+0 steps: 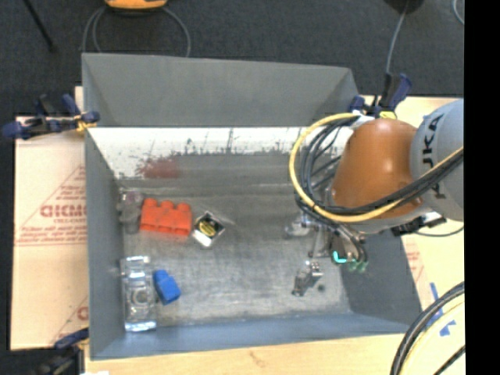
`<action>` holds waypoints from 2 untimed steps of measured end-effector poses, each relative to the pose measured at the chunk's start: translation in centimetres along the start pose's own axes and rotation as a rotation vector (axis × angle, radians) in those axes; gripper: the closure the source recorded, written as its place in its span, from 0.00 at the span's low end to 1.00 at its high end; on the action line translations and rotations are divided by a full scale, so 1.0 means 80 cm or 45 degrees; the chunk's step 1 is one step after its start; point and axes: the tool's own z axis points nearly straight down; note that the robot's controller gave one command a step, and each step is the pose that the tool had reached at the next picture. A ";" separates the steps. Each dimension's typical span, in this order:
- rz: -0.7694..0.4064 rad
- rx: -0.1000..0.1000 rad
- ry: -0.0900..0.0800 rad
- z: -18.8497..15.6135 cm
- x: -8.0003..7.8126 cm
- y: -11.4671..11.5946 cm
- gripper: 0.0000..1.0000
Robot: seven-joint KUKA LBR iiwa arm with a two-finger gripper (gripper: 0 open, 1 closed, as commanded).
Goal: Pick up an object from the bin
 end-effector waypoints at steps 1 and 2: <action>0.047 -0.005 -0.013 0.033 -0.088 0.069 0.00; -0.121 -0.003 -0.011 0.077 -0.126 0.149 0.00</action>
Offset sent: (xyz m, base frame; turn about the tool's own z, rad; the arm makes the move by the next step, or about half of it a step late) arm 0.0677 0.0518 -0.0261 0.0427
